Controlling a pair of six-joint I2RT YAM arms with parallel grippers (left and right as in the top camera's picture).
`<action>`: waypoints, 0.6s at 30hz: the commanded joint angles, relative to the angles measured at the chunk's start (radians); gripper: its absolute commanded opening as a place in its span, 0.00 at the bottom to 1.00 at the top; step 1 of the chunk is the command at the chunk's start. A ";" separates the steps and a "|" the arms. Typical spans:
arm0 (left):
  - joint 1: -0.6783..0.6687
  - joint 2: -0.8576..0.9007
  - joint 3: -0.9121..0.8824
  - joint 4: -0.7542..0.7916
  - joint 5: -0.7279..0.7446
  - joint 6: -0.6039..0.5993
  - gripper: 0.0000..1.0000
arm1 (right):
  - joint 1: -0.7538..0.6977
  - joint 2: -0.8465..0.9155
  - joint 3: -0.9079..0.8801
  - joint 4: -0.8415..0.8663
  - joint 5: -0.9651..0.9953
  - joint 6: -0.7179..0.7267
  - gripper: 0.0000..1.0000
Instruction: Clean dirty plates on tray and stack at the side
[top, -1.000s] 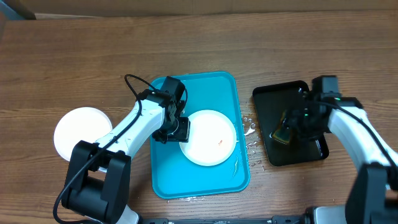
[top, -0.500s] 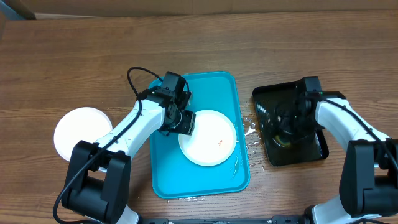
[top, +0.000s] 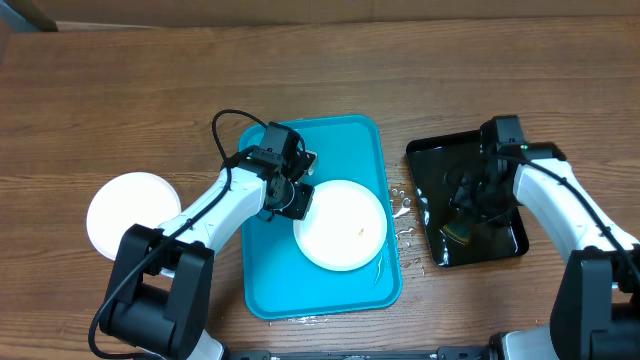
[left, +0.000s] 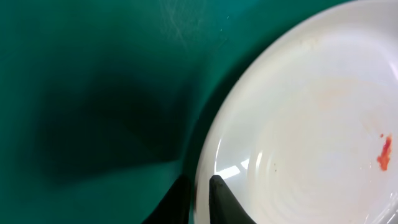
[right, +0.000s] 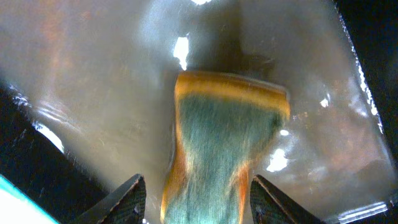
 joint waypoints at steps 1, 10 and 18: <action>-0.007 -0.013 -0.006 0.002 0.061 0.016 0.10 | 0.004 -0.013 -0.077 0.069 0.094 0.106 0.55; -0.008 -0.013 -0.012 -0.043 0.060 0.015 0.05 | 0.005 -0.013 -0.150 0.238 0.102 0.098 0.04; -0.006 -0.013 -0.012 -0.064 0.061 -0.035 0.55 | 0.005 -0.034 0.010 0.111 0.043 -0.108 0.32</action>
